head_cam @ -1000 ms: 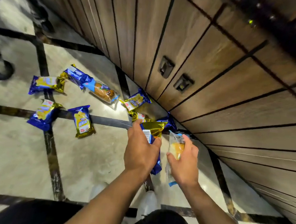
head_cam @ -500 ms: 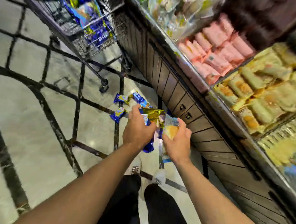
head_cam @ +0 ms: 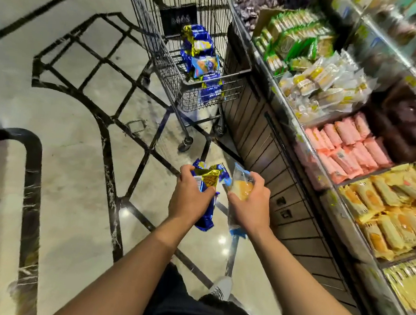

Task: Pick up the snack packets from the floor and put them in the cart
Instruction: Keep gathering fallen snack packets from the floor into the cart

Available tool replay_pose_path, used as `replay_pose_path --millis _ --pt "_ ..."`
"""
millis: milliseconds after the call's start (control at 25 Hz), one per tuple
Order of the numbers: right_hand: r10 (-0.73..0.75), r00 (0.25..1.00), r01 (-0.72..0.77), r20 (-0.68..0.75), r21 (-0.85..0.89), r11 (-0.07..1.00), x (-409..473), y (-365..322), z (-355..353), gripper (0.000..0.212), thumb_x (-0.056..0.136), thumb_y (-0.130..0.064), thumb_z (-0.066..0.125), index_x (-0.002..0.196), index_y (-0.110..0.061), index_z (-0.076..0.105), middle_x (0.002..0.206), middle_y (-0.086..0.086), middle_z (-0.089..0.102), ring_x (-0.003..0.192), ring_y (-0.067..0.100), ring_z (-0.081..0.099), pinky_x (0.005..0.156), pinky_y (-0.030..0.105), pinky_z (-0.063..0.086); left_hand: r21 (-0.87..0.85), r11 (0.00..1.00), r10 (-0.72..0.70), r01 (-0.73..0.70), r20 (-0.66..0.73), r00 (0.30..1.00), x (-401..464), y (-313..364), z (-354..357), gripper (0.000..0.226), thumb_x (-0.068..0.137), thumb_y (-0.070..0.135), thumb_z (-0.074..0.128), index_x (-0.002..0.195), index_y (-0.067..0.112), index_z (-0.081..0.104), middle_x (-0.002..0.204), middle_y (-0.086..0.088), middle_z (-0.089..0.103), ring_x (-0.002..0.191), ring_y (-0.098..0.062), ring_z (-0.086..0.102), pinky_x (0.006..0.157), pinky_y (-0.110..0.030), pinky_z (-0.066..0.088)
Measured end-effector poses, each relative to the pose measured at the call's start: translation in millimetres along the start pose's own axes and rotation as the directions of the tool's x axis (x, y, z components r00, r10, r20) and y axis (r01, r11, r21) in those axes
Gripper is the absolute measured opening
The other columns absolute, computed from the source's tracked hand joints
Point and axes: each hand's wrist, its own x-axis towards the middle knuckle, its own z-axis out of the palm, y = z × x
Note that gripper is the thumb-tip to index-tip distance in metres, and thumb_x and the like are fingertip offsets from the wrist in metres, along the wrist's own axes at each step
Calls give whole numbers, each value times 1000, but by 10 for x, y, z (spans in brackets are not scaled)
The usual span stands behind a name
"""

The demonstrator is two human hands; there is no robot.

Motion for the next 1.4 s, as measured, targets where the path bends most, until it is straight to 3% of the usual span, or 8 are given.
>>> replay_pose_path --millis 120,400,640,840,920,1000,1160,1400 --pt "-19 1000 19 25 -12 1000 48 -494 380 74 77 -28 74 140 -30 35 130 8 40 109 26 53 95 35 45 -37 999 -14 13 -15 1000 238 -118 -507 57 82 25 74 125 22 37 115 3 52 90 -17 51 74 -30 40" --pt "-161 985 163 67 -35 986 280 -1531 1219 79 76 -24 75 144 -20 36 138 14 41 127 30 43 105 40 40 -90 995 -48 39 -95 994 984 -255 -1499 62 80 31 75 129 24 36 114 4 51 92 -21 55 77 -32 45" --pt "-206 970 214 128 -57 975 799 -2145 1717 78 77 -26 75 143 -25 34 130 11 41 113 24 50 86 26 37 -143 988 -84 58 -185 979 1876 -208 -2036 60 81 31 72 128 24 36 118 -2 59 98 -26 61 85 -40 52" --pt "-182 977 182 113 3 983 1532 -2675 2122 78 78 -26 78 143 -26 35 133 11 42 118 24 48 91 26 36 -82 995 -71 58 -170 983 2804 -47 -2327 57 81 33 74 123 26 36 117 1 59 96 -22 61 80 -35 50" --pt "-192 975 190 108 29 981 1914 -2928 2315 78 77 -26 78 143 -25 37 132 13 44 120 26 46 94 28 37 -76 995 -83 71 -171 982 3253 33 -2435 57 80 35 75 120 32 35 116 2 60 97 -21 63 83 -40 54" --pt "-186 976 180 118 57 982 2240 -3215 2465 78 77 -25 78 144 -24 37 133 13 43 115 24 47 94 27 36 -71 993 -104 93 -172 980 3649 124 -2556 59 78 37 75 121 32 35 119 0 59 99 -23 63 87 -44 54" --pt "-220 965 216 142 42 975 2810 -3798 2654 79 80 -25 77 146 -24 35 137 10 43 100 11 39 84 18 29 -42 995 -98 91 -192 976 4366 324 -2834 59 80 38 75 122 28 35 118 -1 60 99 -24 62 84 -40 53" --pt "-198 976 193 87 64 979 3589 -4537 3016 78 81 -25 77 145 -23 33 133 12 42 97 10 38 87 23 32 -31 998 -53 50 -139 989 5512 551 -3236 58 81 36 75 121 32 34 113 3 60 94 -18 61 76 -34 50"
